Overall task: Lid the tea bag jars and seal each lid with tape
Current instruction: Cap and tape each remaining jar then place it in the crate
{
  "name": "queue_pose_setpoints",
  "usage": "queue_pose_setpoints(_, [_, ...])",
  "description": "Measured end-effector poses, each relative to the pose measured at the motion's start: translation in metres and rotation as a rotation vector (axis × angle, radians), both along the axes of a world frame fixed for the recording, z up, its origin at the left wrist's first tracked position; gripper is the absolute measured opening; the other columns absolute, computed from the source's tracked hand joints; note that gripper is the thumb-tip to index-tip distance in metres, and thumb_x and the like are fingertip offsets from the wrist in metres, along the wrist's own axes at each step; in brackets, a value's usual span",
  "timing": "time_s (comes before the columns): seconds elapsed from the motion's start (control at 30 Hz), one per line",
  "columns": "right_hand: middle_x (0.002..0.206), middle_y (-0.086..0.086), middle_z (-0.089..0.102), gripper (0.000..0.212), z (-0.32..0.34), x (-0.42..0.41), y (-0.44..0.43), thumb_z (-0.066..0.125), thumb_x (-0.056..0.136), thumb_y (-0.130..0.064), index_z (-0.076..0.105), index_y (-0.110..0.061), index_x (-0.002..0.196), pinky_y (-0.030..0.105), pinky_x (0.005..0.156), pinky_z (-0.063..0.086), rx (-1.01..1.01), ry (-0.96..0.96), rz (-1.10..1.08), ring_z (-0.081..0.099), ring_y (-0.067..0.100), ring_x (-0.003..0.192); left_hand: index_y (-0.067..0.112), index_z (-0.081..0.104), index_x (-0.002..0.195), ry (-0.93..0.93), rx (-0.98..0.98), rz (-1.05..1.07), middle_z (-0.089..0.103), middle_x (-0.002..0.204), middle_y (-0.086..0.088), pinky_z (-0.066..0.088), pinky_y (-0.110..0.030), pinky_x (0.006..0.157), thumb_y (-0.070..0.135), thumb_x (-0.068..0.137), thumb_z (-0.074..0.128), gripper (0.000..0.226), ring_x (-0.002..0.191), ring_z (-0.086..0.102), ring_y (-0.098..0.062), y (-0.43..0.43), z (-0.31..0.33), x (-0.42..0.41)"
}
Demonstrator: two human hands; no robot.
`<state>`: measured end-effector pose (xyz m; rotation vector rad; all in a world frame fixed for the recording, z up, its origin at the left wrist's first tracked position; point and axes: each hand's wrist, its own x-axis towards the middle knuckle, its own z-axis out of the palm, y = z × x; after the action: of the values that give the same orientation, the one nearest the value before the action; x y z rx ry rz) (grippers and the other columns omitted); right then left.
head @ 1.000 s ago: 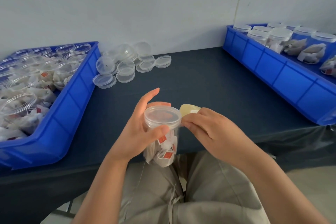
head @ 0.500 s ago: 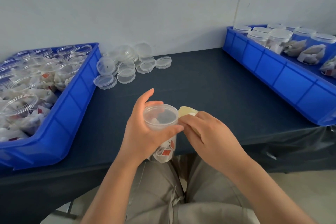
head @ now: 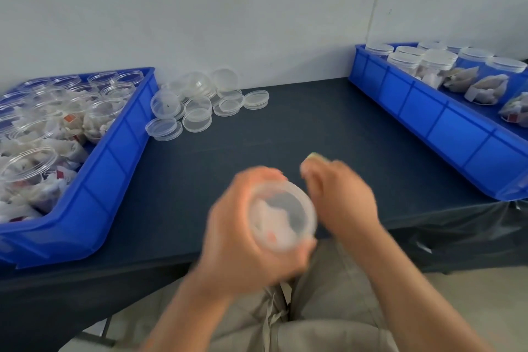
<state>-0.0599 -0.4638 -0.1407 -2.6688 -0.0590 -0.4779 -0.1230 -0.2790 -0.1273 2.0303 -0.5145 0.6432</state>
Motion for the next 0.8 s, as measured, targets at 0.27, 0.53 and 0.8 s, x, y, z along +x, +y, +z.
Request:
queue_pose_setpoints(0.27, [0.104,0.001,0.062,0.025,-0.002,0.046,-0.037,0.049,0.112,-0.027,0.068,-0.038,0.125,0.049,0.074,0.059,-0.207,0.037,0.076,0.061,0.025,0.090,0.033,0.051,0.141,0.225,-0.447,-0.020,0.071,0.129,0.006,0.057,-0.035,0.097,0.040,0.063,0.087,0.086,0.121,0.070,-0.018,0.022,0.012,0.002])
queue_pose_setpoints(0.53, [0.119,-0.004,0.062,0.053,-0.049,0.043,-0.007,0.032,0.113,-0.050,0.025,-0.046,0.165,0.038,0.094,0.049,-0.332,0.077,0.203,0.057,0.022,0.107,0.048,0.057,0.133,0.268,-0.461,0.031,0.072,0.132,0.009,0.061,-0.035,0.091,0.043,0.068,0.087,0.073,0.119,0.070,-0.009,0.032,-0.008,0.009])
queue_pose_setpoints(0.8, [0.133,-0.006,0.056,0.060,-0.044,0.034,0.002,0.046,0.101,-0.069,0.050,-0.037,0.151,0.040,0.114,0.038,-0.231,0.128,0.123,0.048,0.021,0.127,0.048,0.058,0.133,0.288,-0.442,0.044,0.071,0.132,0.012,0.055,-0.032,0.091,0.048,0.067,0.087,0.072,0.120,0.068,-0.003,0.033,-0.012,0.011])
